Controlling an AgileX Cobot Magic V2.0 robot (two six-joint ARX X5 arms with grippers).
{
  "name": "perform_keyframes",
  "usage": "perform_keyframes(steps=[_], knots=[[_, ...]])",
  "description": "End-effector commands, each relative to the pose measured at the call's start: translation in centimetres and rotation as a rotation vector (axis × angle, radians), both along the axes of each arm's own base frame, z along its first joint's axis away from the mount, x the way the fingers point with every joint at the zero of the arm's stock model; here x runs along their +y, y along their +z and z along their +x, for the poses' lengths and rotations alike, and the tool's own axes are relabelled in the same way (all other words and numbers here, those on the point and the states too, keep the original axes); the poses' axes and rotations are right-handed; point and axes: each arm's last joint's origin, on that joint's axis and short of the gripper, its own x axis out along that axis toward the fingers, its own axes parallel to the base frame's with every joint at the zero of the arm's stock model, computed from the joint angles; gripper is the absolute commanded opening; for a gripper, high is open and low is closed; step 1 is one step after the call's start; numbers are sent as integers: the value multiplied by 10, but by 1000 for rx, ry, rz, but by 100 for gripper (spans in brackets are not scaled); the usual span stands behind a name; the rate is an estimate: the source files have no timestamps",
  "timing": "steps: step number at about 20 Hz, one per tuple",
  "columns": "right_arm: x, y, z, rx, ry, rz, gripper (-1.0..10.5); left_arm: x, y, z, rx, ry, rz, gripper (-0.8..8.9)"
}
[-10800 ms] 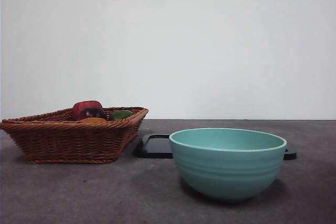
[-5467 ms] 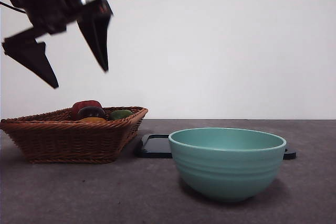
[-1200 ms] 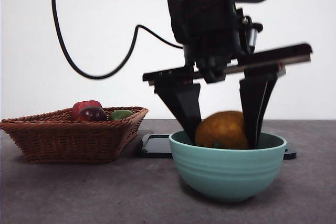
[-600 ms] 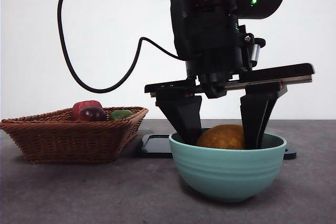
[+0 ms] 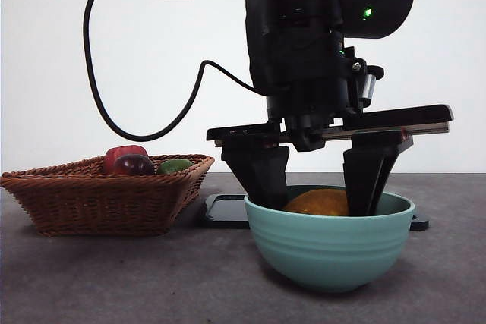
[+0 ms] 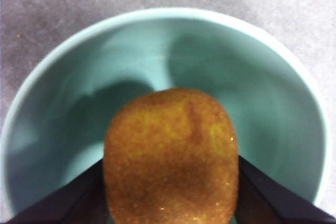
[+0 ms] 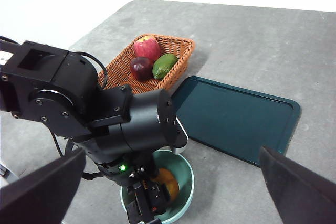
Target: Pick up the wifruite, put it on the bowl, pick up the plate, put it on desk
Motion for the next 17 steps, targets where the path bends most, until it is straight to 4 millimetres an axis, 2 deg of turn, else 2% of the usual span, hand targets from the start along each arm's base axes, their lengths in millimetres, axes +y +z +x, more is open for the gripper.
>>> perform_keyframes(steps=[1, 3, 6, 8, 14, 17], knots=[[0, 6, -2, -27, 5, 2, 601, -7, -4, -1, -3, -27, 5, 357], [0, 6, -2, -27, 5, 2, 601, -7, -4, -1, -5, -34, 4, 474], [0, 6, -2, -27, 6, 2, 601, -8, -2, -1, -10, -56, 2, 482], [0, 6, -2, -27, 5, 2, 601, -8, 7, -1, -22, -64, -15, 482], [0, 6, -2, -27, 5, 2, 601, -7, 55, -2, -84, -112, -86, 482], [0, 6, -2, -27, 5, 2, 601, 6, 84, -6, -168, -112, -70, 482]])
